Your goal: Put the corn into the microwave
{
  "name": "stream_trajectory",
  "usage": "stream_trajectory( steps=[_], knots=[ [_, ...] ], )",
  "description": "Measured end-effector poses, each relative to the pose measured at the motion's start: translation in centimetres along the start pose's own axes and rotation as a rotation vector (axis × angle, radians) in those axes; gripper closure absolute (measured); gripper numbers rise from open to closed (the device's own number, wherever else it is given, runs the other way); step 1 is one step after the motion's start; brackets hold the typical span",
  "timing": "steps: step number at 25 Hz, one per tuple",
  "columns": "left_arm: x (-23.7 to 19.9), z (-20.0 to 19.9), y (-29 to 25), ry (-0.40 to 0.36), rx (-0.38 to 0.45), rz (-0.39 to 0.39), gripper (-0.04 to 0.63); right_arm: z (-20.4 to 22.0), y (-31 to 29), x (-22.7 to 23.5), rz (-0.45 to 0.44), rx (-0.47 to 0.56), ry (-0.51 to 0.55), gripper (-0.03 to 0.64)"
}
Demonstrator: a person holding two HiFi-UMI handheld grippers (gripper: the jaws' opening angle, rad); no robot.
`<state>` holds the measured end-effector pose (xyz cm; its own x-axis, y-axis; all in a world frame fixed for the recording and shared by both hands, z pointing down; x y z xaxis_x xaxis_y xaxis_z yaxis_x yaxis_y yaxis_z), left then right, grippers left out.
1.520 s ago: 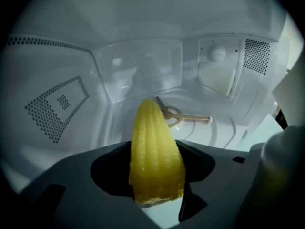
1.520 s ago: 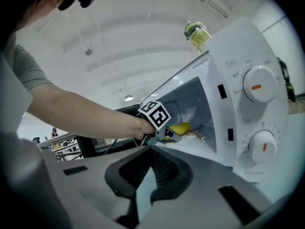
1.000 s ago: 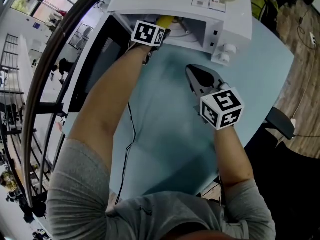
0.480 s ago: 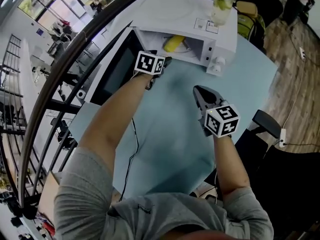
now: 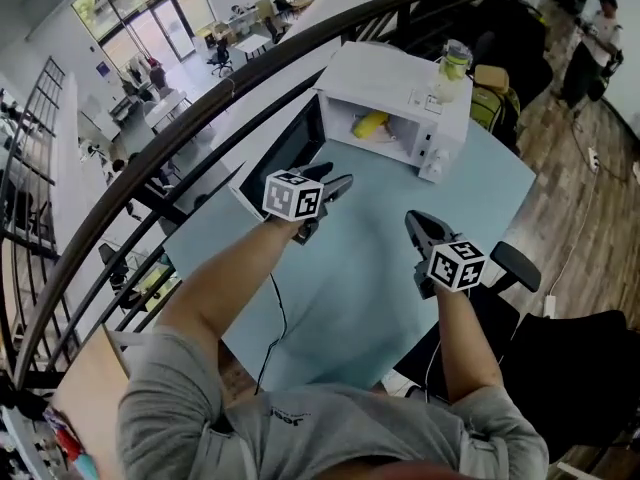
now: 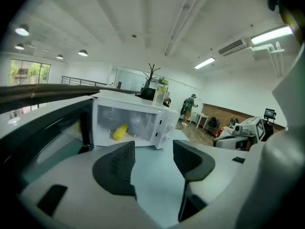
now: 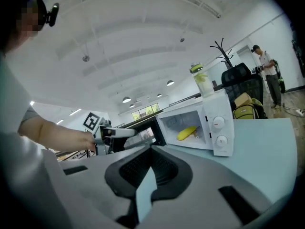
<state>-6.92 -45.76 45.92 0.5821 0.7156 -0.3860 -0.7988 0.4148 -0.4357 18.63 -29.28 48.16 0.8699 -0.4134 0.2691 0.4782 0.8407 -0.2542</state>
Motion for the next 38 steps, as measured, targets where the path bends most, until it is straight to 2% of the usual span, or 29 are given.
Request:
stream_trajectory(
  steps=[3,8,14,20,26,30,33,38],
  knots=[
    [1.3,2.5,6.8,0.024,0.056,0.010,0.378,-0.5,1.7,-1.8,-0.021,-0.003,-0.014,0.599],
    [3.5,6.7,17.4,0.008,0.161,0.027,0.443,-0.7,4.5,-5.3,-0.040,-0.010,-0.031,0.600],
    [7.5,11.8,27.8,-0.016,0.265,0.085,0.517,-0.2,9.7,-10.7,0.000,-0.026,-0.052,0.599],
    [9.3,14.4,37.2,-0.025,0.358,0.125,0.575,-0.2,13.5,-16.6,0.035,-0.021,-0.066,0.600],
    [11.5,15.7,44.1,-0.111,0.370,0.126,0.577,-0.6,17.7,-22.1,0.040,0.006,-0.034,0.600],
    [12.7,16.5,48.2,-0.103,0.385,0.102,0.577,-1.1,19.6,-24.8,0.021,0.027,-0.036,0.600],
    [14.2,17.0,49.6,-0.088,0.402,0.087,0.577,-2.3,20.4,-25.4,-0.011,0.057,-0.027,0.600],
    [18.1,17.1,49.4,-0.112,0.430,0.049,0.577,-4.0,21.6,-24.2,-0.094,0.094,0.007,0.600]
  ],
)
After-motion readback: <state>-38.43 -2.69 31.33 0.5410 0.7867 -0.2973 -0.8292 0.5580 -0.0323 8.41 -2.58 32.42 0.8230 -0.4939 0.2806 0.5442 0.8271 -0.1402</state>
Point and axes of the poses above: the fingertips, and each gripper's own axes: y backward along the fingers, x to its right, z out of its underside, the point moved 10 cm from there along y, backward along the fingers, and after that the axes turned 8 degrees about y, right-handed, at the moved point
